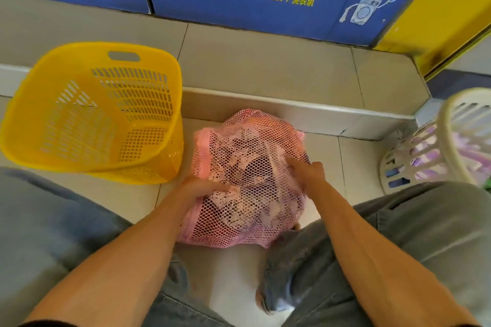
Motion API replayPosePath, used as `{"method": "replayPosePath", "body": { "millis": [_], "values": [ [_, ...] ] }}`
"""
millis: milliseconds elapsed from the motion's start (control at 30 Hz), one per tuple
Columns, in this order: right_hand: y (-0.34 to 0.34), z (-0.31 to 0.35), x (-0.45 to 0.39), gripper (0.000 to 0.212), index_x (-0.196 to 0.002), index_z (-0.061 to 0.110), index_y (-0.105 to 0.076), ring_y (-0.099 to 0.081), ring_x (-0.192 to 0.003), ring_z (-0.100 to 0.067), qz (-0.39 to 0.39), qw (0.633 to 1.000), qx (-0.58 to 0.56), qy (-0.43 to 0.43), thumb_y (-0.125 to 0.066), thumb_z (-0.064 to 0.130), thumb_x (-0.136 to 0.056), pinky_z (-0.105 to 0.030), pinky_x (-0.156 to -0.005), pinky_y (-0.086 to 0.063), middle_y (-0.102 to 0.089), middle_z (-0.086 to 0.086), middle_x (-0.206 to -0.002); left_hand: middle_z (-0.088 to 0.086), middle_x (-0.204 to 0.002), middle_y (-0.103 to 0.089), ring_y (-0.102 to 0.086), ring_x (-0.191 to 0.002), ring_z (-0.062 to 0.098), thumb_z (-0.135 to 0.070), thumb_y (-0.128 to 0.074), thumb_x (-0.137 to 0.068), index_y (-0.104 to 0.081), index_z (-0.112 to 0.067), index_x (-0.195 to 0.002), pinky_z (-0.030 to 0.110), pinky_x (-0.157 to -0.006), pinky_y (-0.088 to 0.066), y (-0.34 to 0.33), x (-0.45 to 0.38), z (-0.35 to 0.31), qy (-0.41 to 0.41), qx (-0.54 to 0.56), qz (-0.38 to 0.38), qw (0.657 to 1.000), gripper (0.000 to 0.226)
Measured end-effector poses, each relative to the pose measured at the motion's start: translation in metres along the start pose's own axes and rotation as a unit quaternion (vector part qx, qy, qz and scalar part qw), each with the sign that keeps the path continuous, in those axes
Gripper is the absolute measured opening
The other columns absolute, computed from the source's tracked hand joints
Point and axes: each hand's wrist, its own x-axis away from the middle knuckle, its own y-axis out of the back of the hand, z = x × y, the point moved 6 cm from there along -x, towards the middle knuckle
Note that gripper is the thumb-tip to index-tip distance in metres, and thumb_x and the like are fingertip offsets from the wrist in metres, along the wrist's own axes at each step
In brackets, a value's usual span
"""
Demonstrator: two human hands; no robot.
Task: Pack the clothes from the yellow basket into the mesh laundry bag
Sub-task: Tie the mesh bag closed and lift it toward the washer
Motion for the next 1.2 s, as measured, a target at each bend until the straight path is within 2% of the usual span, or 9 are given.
{"method": "replayPosePath", "body": {
  "millis": [100,200,333,433,533,633,733,933,1200],
  "values": [
    [-0.022,-0.011,-0.009,0.130,-0.157,0.012,-0.032,-0.050,-0.141,-0.041,0.119,0.985,-0.113,-0.052,-0.095,0.060,-0.054,-0.055,-0.113,-0.045,-0.047,-0.017,-0.158,0.009,-0.155,-0.040,-0.042,-0.140,0.033,-0.046,-0.094,-0.057,-0.026,-0.020,-0.153,0.047,-0.112,-0.038,0.005,-0.004,0.003,-0.016,0.008,-0.027,0.999,0.121],
    [-0.038,-0.017,-0.021,0.163,-0.157,0.016,-0.033,-0.054,-0.138,-0.039,0.160,0.981,-0.088,-0.064,-0.095,0.073,-0.017,-0.055,-0.112,-0.047,-0.050,-0.014,-0.156,0.003,-0.158,-0.035,-0.038,-0.142,0.030,-0.056,-0.096,-0.040,-0.011,-0.033,-0.155,0.050,-0.114,-0.035,0.012,-0.002,0.004,-0.039,0.024,-0.042,0.998,0.145],
    [-0.054,-0.019,-0.016,0.148,-0.155,0.026,-0.038,-0.052,-0.140,-0.035,0.241,0.965,-0.077,-0.073,-0.087,0.086,-0.029,-0.055,-0.121,-0.036,-0.052,-0.008,-0.156,0.000,-0.148,-0.051,-0.053,-0.132,0.027,-0.074,-0.089,-0.038,-0.026,-0.040,-0.150,0.055,-0.106,-0.044,0.015,-0.045,0.033,-0.031,0.076,-0.006,0.997,0.132],
    [-0.054,-0.018,-0.007,0.141,-0.155,0.029,-0.038,-0.053,-0.139,-0.034,0.261,0.958,-0.101,-0.070,-0.083,0.089,-0.036,-0.053,-0.124,-0.033,-0.054,-0.007,-0.154,0.001,-0.130,-0.067,-0.065,-0.115,0.025,-0.064,-0.090,-0.052,-0.044,-0.033,-0.141,0.048,-0.100,-0.052,0.012,-0.015,0.016,-0.048,0.121,0.007,0.991,0.104],
    [-0.047,-0.008,0.004,0.118,-0.154,0.024,-0.041,-0.055,-0.136,-0.033,0.249,0.960,-0.126,-0.019,-0.082,0.080,-0.058,-0.048,-0.117,-0.038,-0.057,-0.008,-0.152,0.009,-0.112,-0.075,-0.074,-0.098,0.030,-0.038,-0.093,-0.056,-0.051,-0.022,-0.136,0.043,-0.083,-0.059,0.008,-0.005,0.007,-0.035,0.164,0.051,0.984,0.092],
    [-0.041,0.000,0.008,0.099,-0.146,0.023,-0.050,-0.065,-0.121,-0.029,0.237,0.956,-0.170,0.017,-0.086,0.067,-0.065,-0.041,-0.098,-0.051,-0.065,-0.007,-0.142,0.010,-0.109,-0.075,-0.073,-0.096,0.033,-0.026,-0.088,-0.044,-0.052,-0.019,-0.135,0.049,-0.087,-0.058,0.008,-0.007,-0.002,-0.053,0.176,0.028,0.983,0.098],
    [-0.025,0.012,0.018,0.069,-0.120,0.029,-0.063,-0.070,-0.105,-0.022,0.183,0.961,-0.195,0.069,-0.090,0.061,-0.065,-0.033,-0.080,-0.057,-0.072,-0.003,-0.129,0.010,-0.104,-0.077,-0.074,-0.091,0.034,-0.025,-0.085,-0.056,-0.057,-0.019,-0.130,0.050,-0.087,-0.058,0.013,0.009,-0.019,-0.067,0.213,-0.003,0.975,0.080],
    [0.044,0.050,0.048,0.084,-0.132,0.025,-0.066,-0.070,-0.111,-0.024,0.019,0.958,-0.220,0.183,-0.087,0.066,-0.062,-0.049,-0.105,-0.055,-0.073,0.002,-0.125,0.010,-0.092,-0.078,-0.075,-0.086,0.031,-0.037,-0.075,-0.082,-0.065,-0.017,-0.117,0.040,-0.076,-0.060,0.028,0.049,-0.072,-0.133,0.326,-0.041,0.935,0.041],
    [0.121,0.111,0.083,0.042,-0.107,0.028,-0.069,-0.073,-0.103,-0.019,-0.028,0.911,-0.330,0.246,-0.090,0.034,-0.072,-0.046,-0.098,-0.060,-0.077,0.006,-0.110,0.003,-0.115,-0.075,-0.071,-0.107,0.027,-0.037,-0.069,-0.089,-0.062,-0.023,-0.130,0.047,-0.090,-0.057,0.051,0.105,-0.164,-0.286,0.402,-0.060,0.868,0.044]
  ]
}}
